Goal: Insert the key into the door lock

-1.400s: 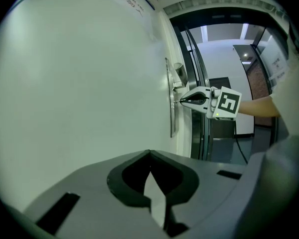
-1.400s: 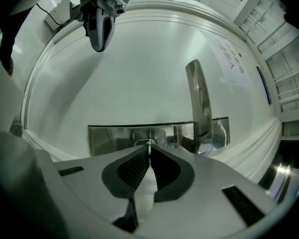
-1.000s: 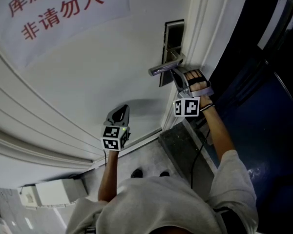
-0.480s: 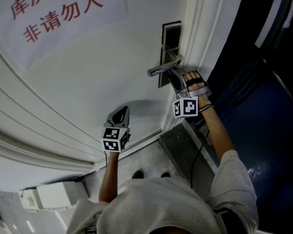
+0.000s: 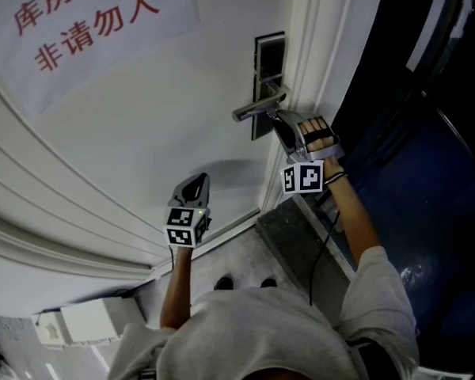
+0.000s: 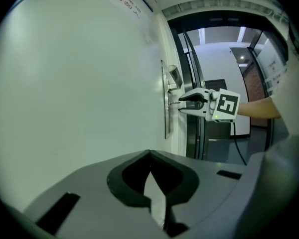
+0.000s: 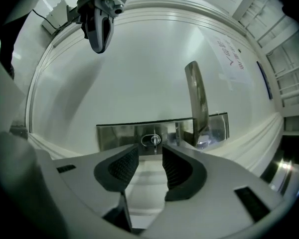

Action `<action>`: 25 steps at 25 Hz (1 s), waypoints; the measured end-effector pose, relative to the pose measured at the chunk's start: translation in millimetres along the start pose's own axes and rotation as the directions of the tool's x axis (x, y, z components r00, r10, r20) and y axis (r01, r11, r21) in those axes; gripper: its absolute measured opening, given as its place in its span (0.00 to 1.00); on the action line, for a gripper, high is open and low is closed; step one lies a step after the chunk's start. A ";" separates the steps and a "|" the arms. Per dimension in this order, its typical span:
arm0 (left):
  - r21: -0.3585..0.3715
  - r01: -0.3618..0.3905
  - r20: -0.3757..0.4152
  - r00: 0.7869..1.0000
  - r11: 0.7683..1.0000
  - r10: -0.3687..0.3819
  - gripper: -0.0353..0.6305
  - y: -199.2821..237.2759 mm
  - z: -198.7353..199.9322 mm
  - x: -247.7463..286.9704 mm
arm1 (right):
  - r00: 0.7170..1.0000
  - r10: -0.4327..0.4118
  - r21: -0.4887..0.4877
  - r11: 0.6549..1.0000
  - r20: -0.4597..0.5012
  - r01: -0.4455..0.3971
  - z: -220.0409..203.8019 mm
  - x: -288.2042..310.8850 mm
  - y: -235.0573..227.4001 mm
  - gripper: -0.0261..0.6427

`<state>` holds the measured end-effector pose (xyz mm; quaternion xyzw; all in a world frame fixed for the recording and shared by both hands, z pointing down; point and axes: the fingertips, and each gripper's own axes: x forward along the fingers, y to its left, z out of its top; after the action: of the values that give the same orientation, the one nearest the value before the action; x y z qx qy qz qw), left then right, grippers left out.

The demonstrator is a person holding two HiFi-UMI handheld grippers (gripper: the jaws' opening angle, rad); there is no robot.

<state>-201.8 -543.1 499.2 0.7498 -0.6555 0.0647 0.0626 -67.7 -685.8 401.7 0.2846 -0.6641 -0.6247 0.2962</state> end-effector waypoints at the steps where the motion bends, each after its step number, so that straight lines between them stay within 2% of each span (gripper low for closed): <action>1: 0.002 0.004 -0.001 1.000 1.000 -0.004 0.08 -1.3 -0.2 0.4 | 1.000 0.001 0.002 1.000 -0.007 -0.001 -2.6 -4.4 1.5 0.28; 4: 0.009 0.021 -0.003 1.000 1.000 -0.021 0.08 -7.1 0.4 3.1 | 1.000 0.005 0.010 1.000 -0.030 -0.004 -11.8 -16.4 7.8 0.27; 10: 0.024 0.066 -0.004 0.998 0.998 -0.066 0.08 -22.4 3.3 10.8 | 0.998 -0.006 0.025 1.000 -0.059 0.007 -21.5 -36.7 15.5 0.11; 16: 0.030 0.091 -0.001 0.996 0.995 -0.091 0.08 -30.7 6.2 11.9 | 0.997 0.012 0.097 0.995 -0.071 -0.005 -22.9 -45.8 18.4 0.08; 19: 0.031 0.097 0.001 0.995 0.995 -0.097 0.08 -30.7 7.0 13.4 | 0.997 0.017 0.177 0.984 -0.078 -0.003 -23.7 -51.1 18.7 0.08; 22: 0.033 0.110 0.001 0.994 0.993 -0.110 0.08 -34.2 7.2 16.7 | 0.995 0.024 0.348 0.937 -0.101 0.013 -32.5 -61.7 17.7 0.08; 25: 0.036 0.134 -0.004 0.991 0.990 -0.133 0.08 -41.8 6.7 21.8 | 0.991 0.027 0.529 0.847 -0.135 0.048 -46.8 -76.3 18.8 0.08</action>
<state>-157.4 -560.0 496.1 0.7930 -0.6025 0.0729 0.0536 17.7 -658.6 419.6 0.4011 -0.7874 -0.3974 0.2474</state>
